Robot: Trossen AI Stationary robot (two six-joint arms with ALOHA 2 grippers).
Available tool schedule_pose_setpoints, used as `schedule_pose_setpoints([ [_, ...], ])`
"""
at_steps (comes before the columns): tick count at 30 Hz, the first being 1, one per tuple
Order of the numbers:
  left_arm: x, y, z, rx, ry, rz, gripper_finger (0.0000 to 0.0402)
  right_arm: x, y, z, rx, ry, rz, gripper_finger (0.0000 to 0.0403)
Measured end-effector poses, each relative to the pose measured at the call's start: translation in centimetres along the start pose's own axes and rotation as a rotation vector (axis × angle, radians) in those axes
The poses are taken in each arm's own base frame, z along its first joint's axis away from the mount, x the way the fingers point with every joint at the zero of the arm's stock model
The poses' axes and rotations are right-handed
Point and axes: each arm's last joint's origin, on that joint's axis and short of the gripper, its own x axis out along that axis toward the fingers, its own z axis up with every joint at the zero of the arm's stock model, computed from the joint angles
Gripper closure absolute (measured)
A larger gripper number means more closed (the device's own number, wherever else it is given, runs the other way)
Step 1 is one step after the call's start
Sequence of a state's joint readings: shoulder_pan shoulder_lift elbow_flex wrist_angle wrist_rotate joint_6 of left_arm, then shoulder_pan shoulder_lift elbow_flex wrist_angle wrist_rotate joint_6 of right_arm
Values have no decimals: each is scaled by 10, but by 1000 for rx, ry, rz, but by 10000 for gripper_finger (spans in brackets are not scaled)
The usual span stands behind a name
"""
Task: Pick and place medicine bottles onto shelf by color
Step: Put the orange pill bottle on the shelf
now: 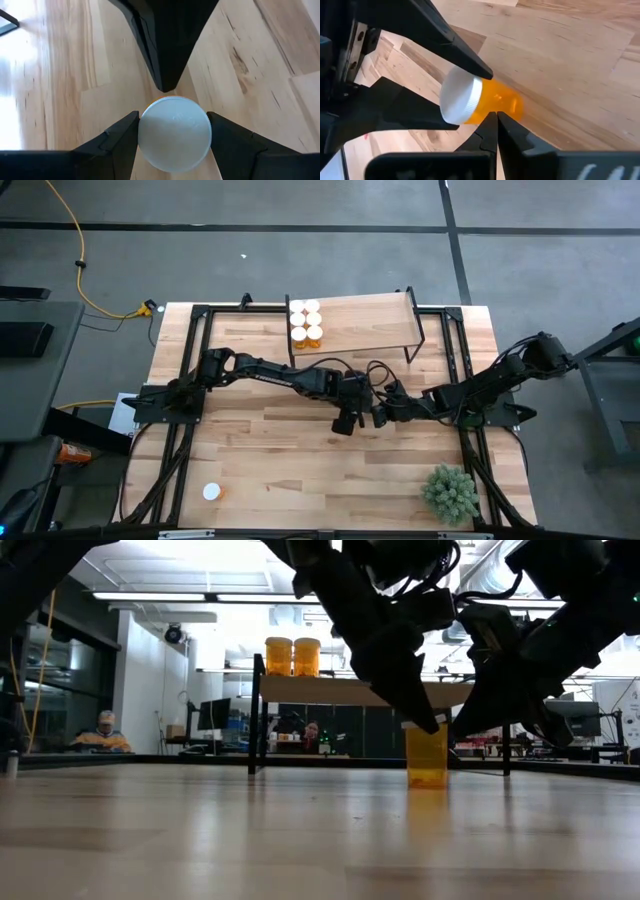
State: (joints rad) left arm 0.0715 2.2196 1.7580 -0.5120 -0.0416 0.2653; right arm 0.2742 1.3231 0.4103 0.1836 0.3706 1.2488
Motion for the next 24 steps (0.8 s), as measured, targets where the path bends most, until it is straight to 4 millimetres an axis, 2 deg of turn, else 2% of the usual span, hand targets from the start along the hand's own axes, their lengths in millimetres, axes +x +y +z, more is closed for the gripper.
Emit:
schedule_pose_setpoints([
  [13,3,-1,-1,0,-1,-6,195,-2,4,1,-83,35,57,403],
  [24,6,-1,-1,-1,1,-7,195,-19,15,11,-209,-3,157,403],
])
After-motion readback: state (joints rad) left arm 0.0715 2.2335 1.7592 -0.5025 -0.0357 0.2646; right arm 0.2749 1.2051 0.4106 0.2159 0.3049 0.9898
